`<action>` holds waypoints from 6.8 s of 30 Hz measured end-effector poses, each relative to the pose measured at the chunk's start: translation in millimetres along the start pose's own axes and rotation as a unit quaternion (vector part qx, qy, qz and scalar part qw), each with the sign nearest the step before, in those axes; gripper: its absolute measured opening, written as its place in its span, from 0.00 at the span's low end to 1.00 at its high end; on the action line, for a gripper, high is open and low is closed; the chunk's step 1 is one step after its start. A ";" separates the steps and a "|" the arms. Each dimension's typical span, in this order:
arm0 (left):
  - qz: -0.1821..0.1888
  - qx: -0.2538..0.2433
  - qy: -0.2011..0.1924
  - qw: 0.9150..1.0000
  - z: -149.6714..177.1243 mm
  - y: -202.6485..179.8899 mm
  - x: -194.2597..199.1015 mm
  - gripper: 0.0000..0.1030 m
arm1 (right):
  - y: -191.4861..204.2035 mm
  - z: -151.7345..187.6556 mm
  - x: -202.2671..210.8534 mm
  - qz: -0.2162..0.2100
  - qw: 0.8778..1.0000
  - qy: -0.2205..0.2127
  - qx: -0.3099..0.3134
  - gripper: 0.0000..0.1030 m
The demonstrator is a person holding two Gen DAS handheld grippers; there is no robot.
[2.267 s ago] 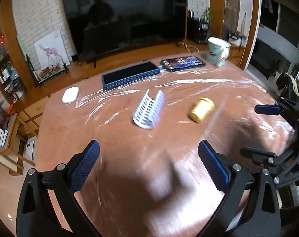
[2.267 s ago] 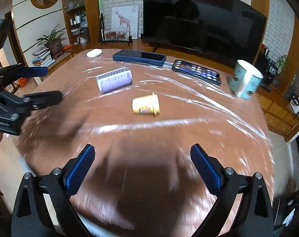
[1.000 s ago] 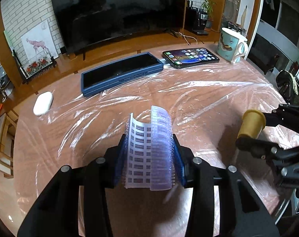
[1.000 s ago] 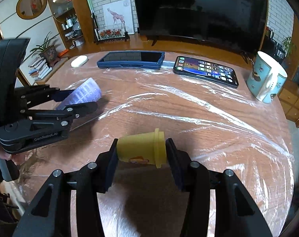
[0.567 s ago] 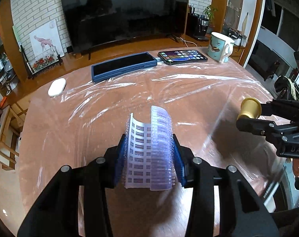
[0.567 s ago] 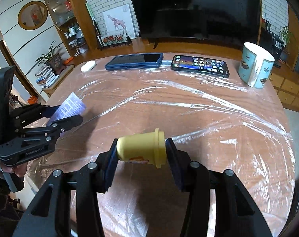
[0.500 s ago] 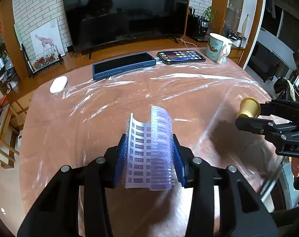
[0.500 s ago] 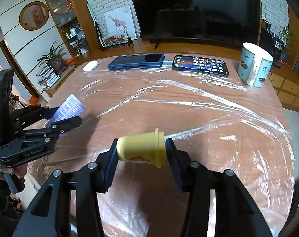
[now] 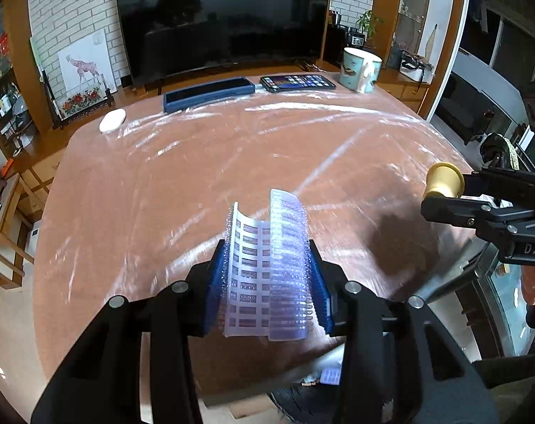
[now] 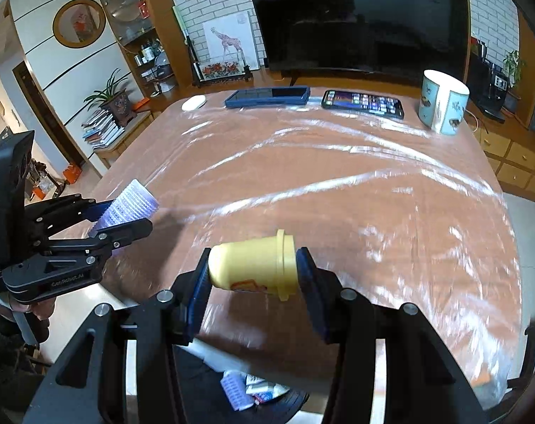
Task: Collect trash
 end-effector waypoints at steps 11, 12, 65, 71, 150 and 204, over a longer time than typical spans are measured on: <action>0.019 -0.011 0.023 1.000 42.5 -23.2 16.2 0.43 | 13.9 51.4 14.9 -0.034 0.999 0.031 0.014 0.46; 0.021 -0.014 0.023 0.999 45.0 -25.0 18.1 0.43 | 14.9 54.3 15.8 -0.036 0.999 0.032 0.017 0.46; 0.015 -0.079 0.185 0.980 160.0 -67.7 -78.7 0.44 | 13.9 169.5 -78.3 0.009 0.985 0.174 0.016 0.46; 0.023 -0.061 0.176 0.982 154.8 -63.4 -75.6 0.72 | 7.0 170.1 -77.1 0.015 0.984 0.177 -0.005 0.62; -0.142 0.170 0.007 0.975 -83.5 212.1 -111.4 0.99 | -204.6 -82.9 -117.9 0.232 0.964 0.007 -0.132 0.97; -0.142 0.170 0.007 0.975 -84.1 213.3 -111.3 0.99 | -203.7 -82.8 -117.6 0.232 0.964 0.007 -0.131 0.97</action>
Point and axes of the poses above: each gripper's, at about its wrist camera, not at the fingertips, and x roughly against the way its jaws point, y to its left, z to its underside, the point moved 5 cm from there along -x, roughly the way its jaws point, and after that the axes turned 5 degrees about z, right-handed, at the moved point
